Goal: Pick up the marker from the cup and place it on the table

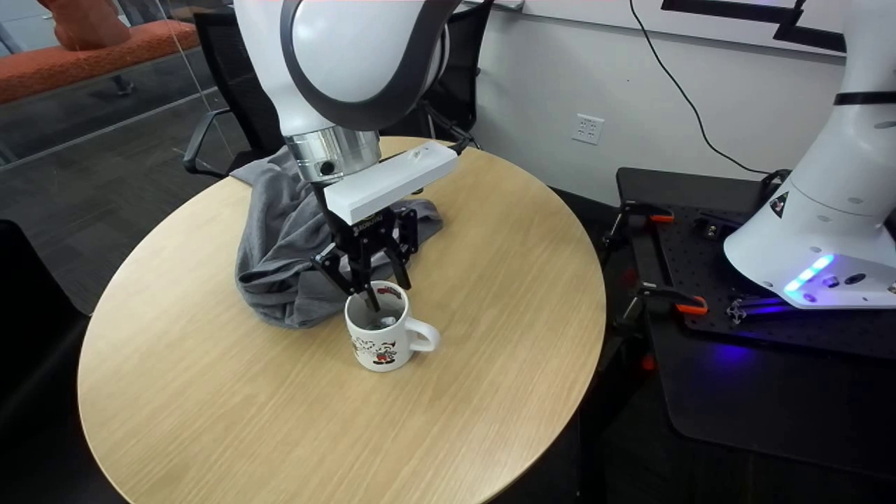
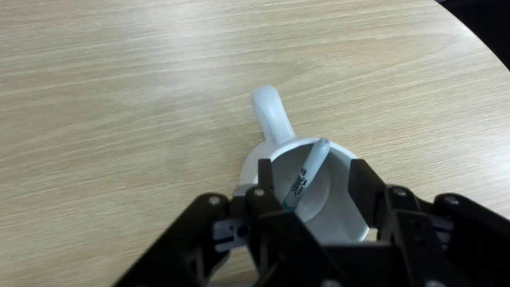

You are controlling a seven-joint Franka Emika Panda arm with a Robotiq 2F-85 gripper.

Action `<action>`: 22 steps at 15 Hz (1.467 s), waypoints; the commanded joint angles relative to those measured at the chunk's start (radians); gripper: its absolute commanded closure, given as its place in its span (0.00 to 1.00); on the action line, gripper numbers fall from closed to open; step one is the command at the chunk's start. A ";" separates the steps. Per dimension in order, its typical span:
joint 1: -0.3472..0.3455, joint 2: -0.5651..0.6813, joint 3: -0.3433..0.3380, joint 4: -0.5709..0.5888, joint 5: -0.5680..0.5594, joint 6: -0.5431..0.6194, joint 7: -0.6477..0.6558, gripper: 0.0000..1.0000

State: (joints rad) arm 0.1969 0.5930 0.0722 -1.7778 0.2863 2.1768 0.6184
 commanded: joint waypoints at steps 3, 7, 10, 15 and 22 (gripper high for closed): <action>0.023 0.032 -0.023 0.033 -0.019 0.010 0.038 0.48; 0.029 0.055 -0.030 0.059 -0.026 0.001 0.038 0.52; 0.033 0.073 -0.032 0.084 -0.033 -0.005 0.039 0.54; 0.041 0.105 -0.035 0.125 -0.040 -0.019 0.042 0.56; 0.041 0.140 -0.035 0.160 -0.052 -0.030 0.057 0.57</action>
State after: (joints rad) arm 0.2226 0.7133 0.0528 -1.6574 0.2501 2.1787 0.6355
